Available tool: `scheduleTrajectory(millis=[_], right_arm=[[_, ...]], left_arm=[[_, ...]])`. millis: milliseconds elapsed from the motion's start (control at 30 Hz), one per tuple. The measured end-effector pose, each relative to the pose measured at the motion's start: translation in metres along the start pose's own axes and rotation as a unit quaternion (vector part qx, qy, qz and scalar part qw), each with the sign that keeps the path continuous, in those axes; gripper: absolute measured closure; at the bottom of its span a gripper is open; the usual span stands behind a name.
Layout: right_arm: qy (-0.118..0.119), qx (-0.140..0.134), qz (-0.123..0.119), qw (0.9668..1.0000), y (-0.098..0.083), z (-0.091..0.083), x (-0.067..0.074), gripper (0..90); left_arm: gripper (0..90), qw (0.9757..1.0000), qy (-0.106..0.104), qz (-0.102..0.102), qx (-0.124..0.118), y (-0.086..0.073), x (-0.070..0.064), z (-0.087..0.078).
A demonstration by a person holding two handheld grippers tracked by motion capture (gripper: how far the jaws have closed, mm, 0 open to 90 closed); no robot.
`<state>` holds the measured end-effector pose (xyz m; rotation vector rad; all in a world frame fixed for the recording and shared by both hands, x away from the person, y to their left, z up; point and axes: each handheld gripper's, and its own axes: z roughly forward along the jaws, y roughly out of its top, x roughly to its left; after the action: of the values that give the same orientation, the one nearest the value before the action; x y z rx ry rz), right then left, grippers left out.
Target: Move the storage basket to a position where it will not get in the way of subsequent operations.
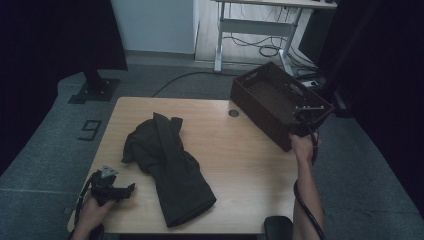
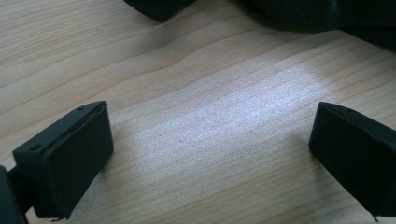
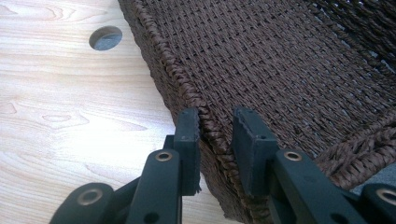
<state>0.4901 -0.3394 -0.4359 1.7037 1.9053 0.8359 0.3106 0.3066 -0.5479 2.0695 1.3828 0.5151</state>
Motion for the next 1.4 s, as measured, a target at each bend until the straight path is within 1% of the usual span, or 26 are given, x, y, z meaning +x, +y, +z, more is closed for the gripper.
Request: scheduleTrajectory(millis=[100, 167, 233, 267, 333, 433, 500, 567, 600, 667, 733, 833, 1000, 1100, 1200, 1300, 1400], right_arm=[[0.001, 0.0, 0.001, 1.0, 0.0, 0.0, 0.0, 70.0], [0.005, -0.001, 0.001, 1.0, 0.0, 0.0, 0.0, 65.9], [0.011, -0.001, -0.002, 0.9999, 0.0, 0.0, 0.001, 59.4], [0.01, 0.001, -0.006, 0.9999, 0.001, 0.0, 0.002, 56.2], [0.01, -0.004, -0.015, 0.9998, 0.001, -0.001, 0.004, 48.7], [0.01, -0.013, -0.021, 0.9996, 0.002, -0.005, 0.007, 38.3], [0.013, -0.017, -0.025, 0.9995, 0.003, -0.007, 0.008, 34.0], [0.008, -0.017, -0.035, 0.9992, 0.003, -0.01, 0.01, 25.5], [0.007, -0.018, -0.037, 0.9992, 0.003, -0.011, 0.011, 24.1], [0.02, -0.019, -0.045, 0.9986, 0.001, -0.013, 0.013, 18.1], [0.017, -0.021, -0.045, 0.9986, 0.0, -0.016, 0.015, 13.6], [0.02, -0.028, -0.042, 0.9985, -0.002, -0.02, 0.018, 12.6], [0.023, -0.036, -0.055, 0.9976, -0.005, -0.028, 0.023, 3.6], [0.027, -0.038, -0.067, 0.9967, -0.008, -0.033, 0.028, 1.2], [0.035, -0.041, -0.079, 0.9954, -0.012, -0.039, 0.035, 0.2], [0.043, -0.042, -0.086, 0.9944, -0.016, -0.043, 0.041, 0.0], [0.049, -0.048, -0.098, 0.9928, -0.021, -0.048, 0.048, 0.0]], left_arm=[[0.0, 1.0, 0.0, 0.0, 0.0, 0.0, 0.0, 0.0], [0.0, 1.0, 0.0, 0.0, 0.0, 0.0, 0.0, 0.0], [0.0, 1.0, 0.0, 0.0, 0.0, 0.0, 0.0, 0.0], [0.0, 1.0, 0.0, 0.0, 0.0, 0.0, 0.0, 0.0], [0.0, 1.0, 0.0, 0.0, 0.0, 0.0, 0.0, 0.0], [0.0, 1.0, 0.0, 0.0, 0.0, 0.0, 0.0, 0.0], [0.0, 1.0, 0.0, 0.0, 0.0, 0.0, 0.0, 0.0], [0.0, 1.0, 0.0, 0.0, 0.0, 0.0, 0.0, 0.0], [0.0, 1.0, 0.0, 0.0, 0.0, 0.0, 0.0, 0.0], [0.0, 1.0, 0.0, 0.0, 0.0, 0.0, 0.0, 0.0], [0.0, 1.0, 0.0, 0.0, 0.0, 0.0, 0.0, 0.0], [0.0, 1.0, 0.0, 0.0, 0.0, 0.0, 0.0, 0.0], [0.0, 1.0, 0.0, 0.0, 0.0, 0.0, 0.0, 0.0], [0.0, 1.0, 0.0, 0.001, 0.001, 0.0, 0.0, 0.0], [0.0, 1.0, 0.0, 0.001, 0.001, 0.0, 0.0, 0.0], [0.0, 1.0, 0.0, 0.001, 0.001, 0.0, 0.0, 0.0], [0.0, 1.0, 0.0, 0.001, 0.001, 0.0, 0.0, 0.0]])
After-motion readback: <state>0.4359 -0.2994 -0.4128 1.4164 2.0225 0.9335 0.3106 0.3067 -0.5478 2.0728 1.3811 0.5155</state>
